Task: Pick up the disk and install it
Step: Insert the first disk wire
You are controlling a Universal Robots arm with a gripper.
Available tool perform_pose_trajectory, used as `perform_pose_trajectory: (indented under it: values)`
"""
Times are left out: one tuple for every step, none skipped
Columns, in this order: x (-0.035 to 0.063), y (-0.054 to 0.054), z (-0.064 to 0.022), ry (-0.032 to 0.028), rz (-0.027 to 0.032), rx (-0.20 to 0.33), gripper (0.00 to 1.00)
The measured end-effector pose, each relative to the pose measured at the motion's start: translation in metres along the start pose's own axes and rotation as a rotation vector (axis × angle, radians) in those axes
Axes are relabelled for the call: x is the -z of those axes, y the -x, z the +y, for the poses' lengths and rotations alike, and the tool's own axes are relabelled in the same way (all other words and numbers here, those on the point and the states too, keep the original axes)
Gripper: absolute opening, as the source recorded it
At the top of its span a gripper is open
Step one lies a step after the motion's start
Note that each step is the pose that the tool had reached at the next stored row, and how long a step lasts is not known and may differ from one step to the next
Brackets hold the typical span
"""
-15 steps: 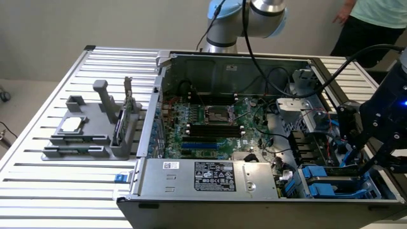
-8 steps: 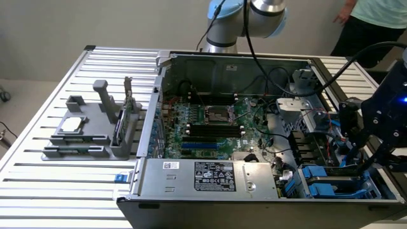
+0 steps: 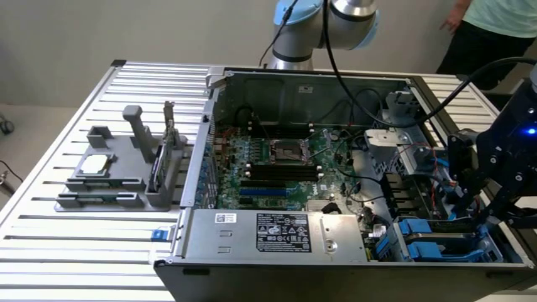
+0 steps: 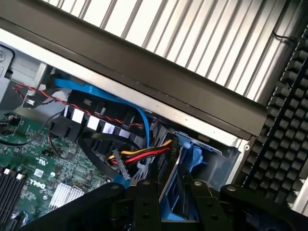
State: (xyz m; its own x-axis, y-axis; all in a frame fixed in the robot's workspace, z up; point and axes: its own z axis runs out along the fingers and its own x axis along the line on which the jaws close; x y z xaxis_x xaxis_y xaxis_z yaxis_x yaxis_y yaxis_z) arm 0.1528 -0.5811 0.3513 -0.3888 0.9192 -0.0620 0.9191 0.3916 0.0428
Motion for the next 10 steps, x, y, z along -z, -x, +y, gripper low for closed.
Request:
perform_pose_trajectory:
  values:
    - [-0.0005, 0.0001, 0.0000, -0.0007, 0.0011, -0.008, 0.31]
    - [-0.0011, 0.0001, -0.0001, -0.0010, 0.0023, -0.014, 0.31]
    - [-0.0018, 0.0002, -0.0002, -0.0010, 0.0041, -0.018, 0.31]
    - [-0.0025, 0.0003, -0.0003, -0.0008, 0.0060, -0.021, 0.31]
    - [-0.0033, 0.0004, -0.0003, -0.0002, 0.0083, -0.024, 0.31]
    - [-0.0042, 0.0007, -0.0002, 0.0008, 0.0113, -0.026, 0.31]
    - [-0.0050, 0.0011, 0.0001, 0.0018, 0.0146, -0.027, 0.31]
    - [-0.0057, 0.0015, 0.0004, 0.0023, 0.0179, -0.027, 0.31]
    - [-0.0064, 0.0020, 0.0006, 0.0022, 0.0214, -0.028, 0.31]
    - [-0.0066, 0.0025, 0.0007, 0.0016, 0.0242, -0.028, 0.31]
